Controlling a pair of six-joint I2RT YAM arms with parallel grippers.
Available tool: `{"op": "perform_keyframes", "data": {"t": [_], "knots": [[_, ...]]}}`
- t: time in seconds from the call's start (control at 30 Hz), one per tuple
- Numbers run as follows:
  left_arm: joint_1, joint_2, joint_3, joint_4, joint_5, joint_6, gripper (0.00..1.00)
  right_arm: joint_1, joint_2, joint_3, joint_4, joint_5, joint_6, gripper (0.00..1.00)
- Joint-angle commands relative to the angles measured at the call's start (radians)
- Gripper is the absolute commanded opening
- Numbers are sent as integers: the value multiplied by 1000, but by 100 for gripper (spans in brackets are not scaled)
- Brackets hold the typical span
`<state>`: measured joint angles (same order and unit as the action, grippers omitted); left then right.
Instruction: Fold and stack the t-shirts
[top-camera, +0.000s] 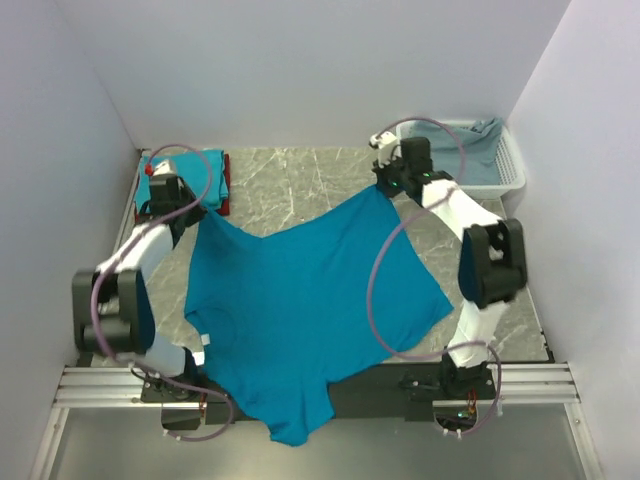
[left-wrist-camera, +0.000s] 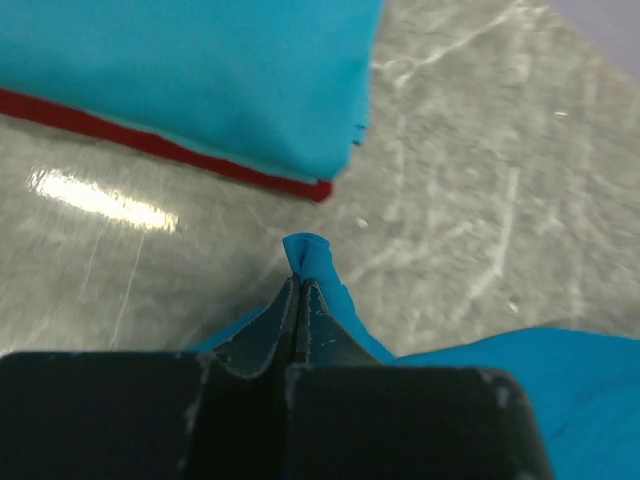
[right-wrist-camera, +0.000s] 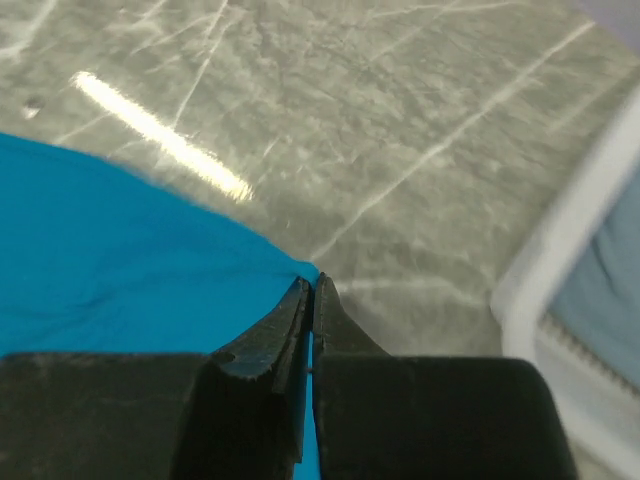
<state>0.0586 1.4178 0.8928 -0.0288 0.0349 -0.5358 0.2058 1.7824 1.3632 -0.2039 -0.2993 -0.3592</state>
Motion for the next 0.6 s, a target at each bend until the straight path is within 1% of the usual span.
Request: {"op": "perform_keyframes", "data": {"t": [0.0, 0.1, 0.2, 0.3, 0.5, 0.57], "knots": [[9, 138, 197, 80, -4, 28, 0, 32, 95, 198, 9, 61, 36, 0], [14, 263, 317, 32, -9, 57, 0, 35, 152, 287, -18, 118, 31, 0], [23, 340, 394, 32, -13, 60, 0, 33, 207, 332, -12, 158, 28, 0], [26, 391, 471, -16, -9, 72, 0, 32, 229, 373, -9, 172, 26, 0], [27, 423, 586, -60, -1, 111, 0, 30, 273, 453, -14, 184, 26, 0], [27, 421, 598, -65, 3, 114, 0, 24, 279, 468, -15, 181, 34, 0]]}}
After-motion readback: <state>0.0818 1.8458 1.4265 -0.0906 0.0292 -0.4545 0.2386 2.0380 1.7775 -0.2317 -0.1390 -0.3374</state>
